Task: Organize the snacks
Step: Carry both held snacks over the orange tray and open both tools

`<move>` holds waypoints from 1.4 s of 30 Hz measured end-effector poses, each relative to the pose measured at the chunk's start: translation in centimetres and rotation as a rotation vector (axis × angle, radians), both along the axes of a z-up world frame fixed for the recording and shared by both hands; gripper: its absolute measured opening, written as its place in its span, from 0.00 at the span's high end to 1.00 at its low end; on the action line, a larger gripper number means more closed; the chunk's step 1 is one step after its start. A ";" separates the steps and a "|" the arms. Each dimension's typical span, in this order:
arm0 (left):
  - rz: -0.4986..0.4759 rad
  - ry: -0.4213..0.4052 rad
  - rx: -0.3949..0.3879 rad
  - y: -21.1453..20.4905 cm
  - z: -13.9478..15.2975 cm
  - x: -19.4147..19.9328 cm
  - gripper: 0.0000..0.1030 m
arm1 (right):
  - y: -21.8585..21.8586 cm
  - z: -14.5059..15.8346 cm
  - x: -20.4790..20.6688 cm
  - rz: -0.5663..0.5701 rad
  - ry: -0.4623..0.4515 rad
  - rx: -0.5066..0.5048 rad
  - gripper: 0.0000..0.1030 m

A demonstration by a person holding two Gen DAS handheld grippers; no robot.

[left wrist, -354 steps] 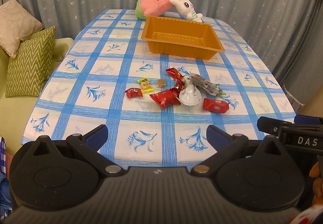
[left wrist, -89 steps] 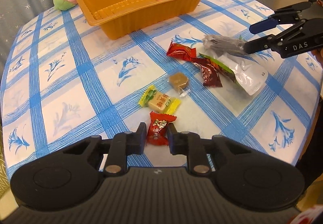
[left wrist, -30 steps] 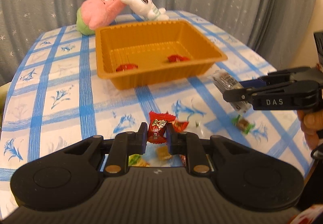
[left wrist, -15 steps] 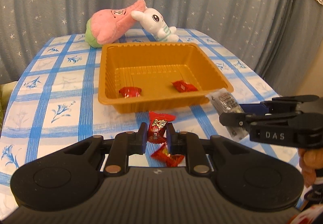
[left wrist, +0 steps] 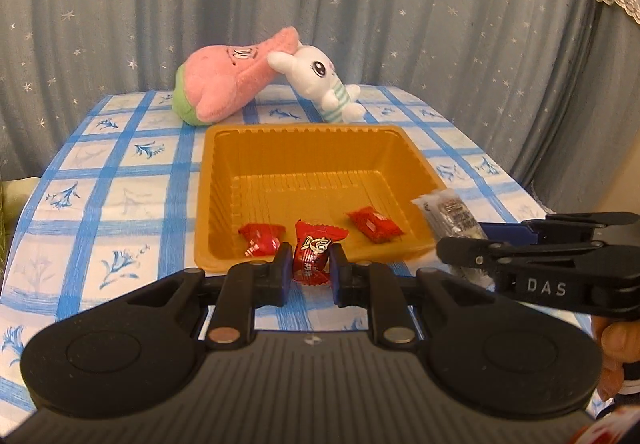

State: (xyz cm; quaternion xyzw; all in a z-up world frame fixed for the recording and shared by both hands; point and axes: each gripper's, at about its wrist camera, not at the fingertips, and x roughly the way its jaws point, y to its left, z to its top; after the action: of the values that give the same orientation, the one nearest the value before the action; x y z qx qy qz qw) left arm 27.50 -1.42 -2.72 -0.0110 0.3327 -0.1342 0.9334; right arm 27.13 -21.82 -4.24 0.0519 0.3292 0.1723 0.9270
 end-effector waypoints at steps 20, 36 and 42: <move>0.089 0.020 -0.098 0.4 -1.0 7.5 0.83 | -0.1 0.3 8.0 -0.059 0.028 0.064 0.63; 0.050 0.068 -0.097 -1.2 -3.3 10.1 0.83 | -1.0 -1.4 10.8 -0.103 0.085 0.095 0.63; 0.053 0.074 -0.118 -1.2 -3.5 10.2 0.76 | -1.0 -1.5 10.8 -0.104 0.087 0.096 0.63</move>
State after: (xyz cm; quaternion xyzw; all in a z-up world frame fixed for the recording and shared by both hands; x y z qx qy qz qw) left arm 37.74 -2.64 -6.25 -0.0800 0.3582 -0.1282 0.9213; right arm 37.92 -22.82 -5.74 0.1207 0.3573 0.1371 0.9159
